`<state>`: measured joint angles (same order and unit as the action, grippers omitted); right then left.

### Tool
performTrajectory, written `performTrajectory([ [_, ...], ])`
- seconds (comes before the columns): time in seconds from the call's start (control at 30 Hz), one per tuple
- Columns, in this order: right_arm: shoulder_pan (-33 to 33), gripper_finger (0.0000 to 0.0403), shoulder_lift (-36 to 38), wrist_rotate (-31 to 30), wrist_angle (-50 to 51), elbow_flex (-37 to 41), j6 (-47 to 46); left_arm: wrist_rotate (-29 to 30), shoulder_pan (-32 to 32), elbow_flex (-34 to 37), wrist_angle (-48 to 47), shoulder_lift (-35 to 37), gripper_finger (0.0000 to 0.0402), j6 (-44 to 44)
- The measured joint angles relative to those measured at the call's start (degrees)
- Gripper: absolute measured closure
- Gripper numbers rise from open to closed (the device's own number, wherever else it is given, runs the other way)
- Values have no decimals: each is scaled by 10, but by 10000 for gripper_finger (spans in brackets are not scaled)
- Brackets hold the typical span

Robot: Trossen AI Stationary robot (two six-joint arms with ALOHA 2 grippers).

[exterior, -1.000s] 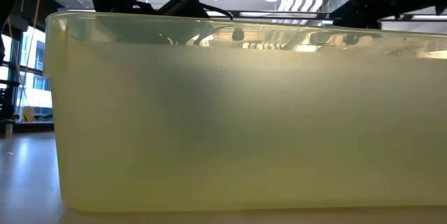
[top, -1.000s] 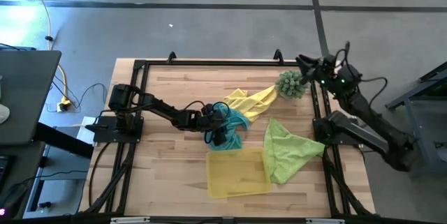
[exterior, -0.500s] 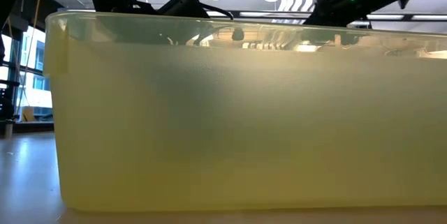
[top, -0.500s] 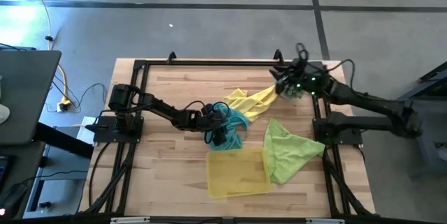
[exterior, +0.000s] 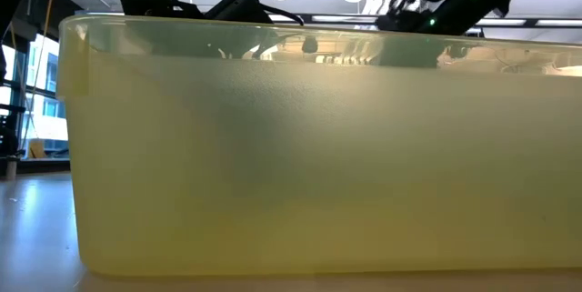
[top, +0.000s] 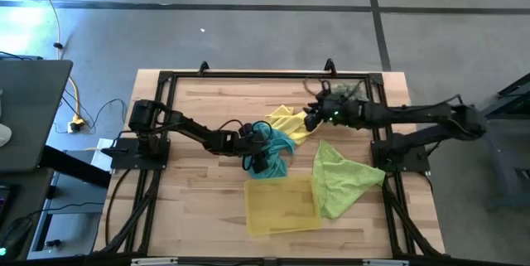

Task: Roll microfiber towels into tight, uniform cylinder then place into a basket
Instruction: Fold the blue towel

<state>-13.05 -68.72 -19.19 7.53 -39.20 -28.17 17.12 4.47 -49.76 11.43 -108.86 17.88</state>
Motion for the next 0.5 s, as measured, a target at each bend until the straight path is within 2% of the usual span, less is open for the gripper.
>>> performTrajectory([
  [0.2,8,281,-93,-2,115,-54,-64,0,0,0,0,0,229,0],
  [0.33,8,281,-155,-2,194,-107,-65,0,0,0,0,0,229,2],
  [0.5,5,281,-222,-2,225,-156,-40,0,0,0,0,0,229,2],
])
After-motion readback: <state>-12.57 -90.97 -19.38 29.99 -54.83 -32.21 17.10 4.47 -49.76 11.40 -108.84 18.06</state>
